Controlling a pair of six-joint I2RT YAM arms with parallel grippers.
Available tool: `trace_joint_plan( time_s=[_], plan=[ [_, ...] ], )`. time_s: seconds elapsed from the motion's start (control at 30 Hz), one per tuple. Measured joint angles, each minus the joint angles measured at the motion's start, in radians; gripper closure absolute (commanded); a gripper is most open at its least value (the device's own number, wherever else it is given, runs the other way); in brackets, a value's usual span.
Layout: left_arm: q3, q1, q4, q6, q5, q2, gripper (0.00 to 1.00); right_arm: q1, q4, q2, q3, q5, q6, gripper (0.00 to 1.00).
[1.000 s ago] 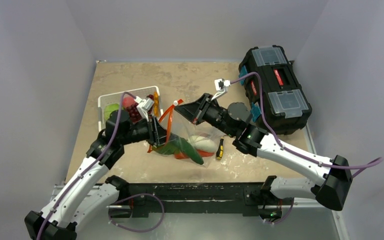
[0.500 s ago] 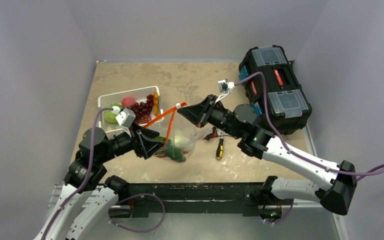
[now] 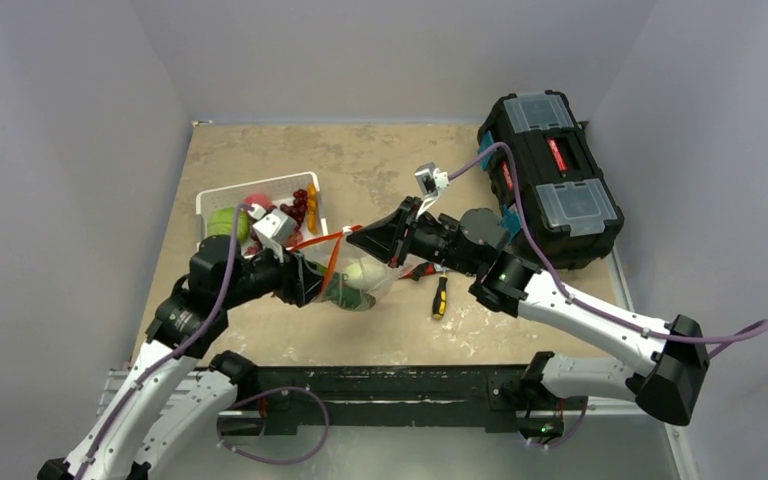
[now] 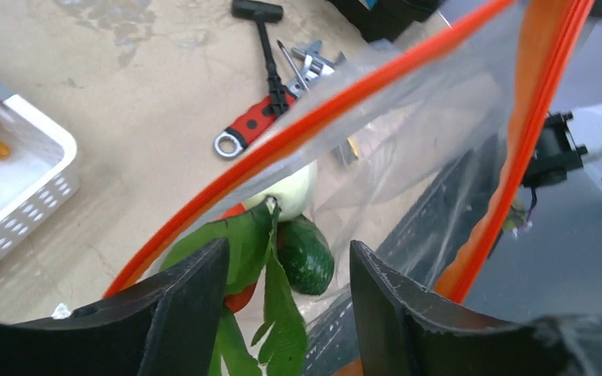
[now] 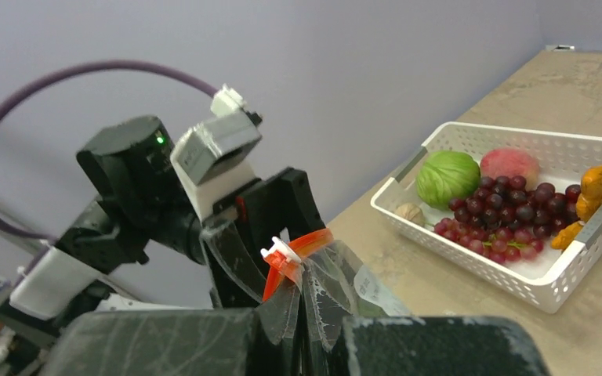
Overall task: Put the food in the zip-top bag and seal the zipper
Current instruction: Pick up the fake fruit from the bin.
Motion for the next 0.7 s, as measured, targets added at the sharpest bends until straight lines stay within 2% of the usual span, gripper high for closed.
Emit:
trace_joint_plan(
  time_s=[0.07, 0.1, 0.13, 0.17, 0.27, 0.43, 0.7],
  plan=[
    [-0.002, 0.000, 0.001, -0.026, -0.043, -0.021, 0.25, 0.000, -0.008, 0.010, 0.000, -0.027, -0.042, 1.00],
    [-0.002, 0.000, 0.007, -0.038, -0.063, -0.045, 0.10, 0.000, -0.014, 0.013, 0.000, -0.039, -0.065, 1.00],
    [-0.004, 0.000, 0.018, -0.052, -0.078, -0.074, 0.03, 0.000, -0.021, 0.014, 0.000, -0.050, -0.086, 1.00],
    [-0.006, 0.000, 0.030, -0.067, -0.089, -0.098, 0.00, 0.000, -0.026, 0.014, 0.000, -0.062, -0.106, 1.00],
    [-0.007, 0.000, 0.079, -0.114, -0.096, -0.160, 0.00, 0.002, -0.032, 0.015, 0.000, -0.088, -0.148, 1.00],
    [-0.002, 0.000, 0.089, -0.160, -0.111, -0.137, 0.00, 0.043, -0.064, 0.039, -0.001, -0.082, -0.210, 1.00],
    [0.124, 0.000, -0.076, -0.173, -0.285, -0.109, 0.00, 0.058, -0.164, 0.003, -0.003, 0.030, -0.298, 1.00]
  ],
)
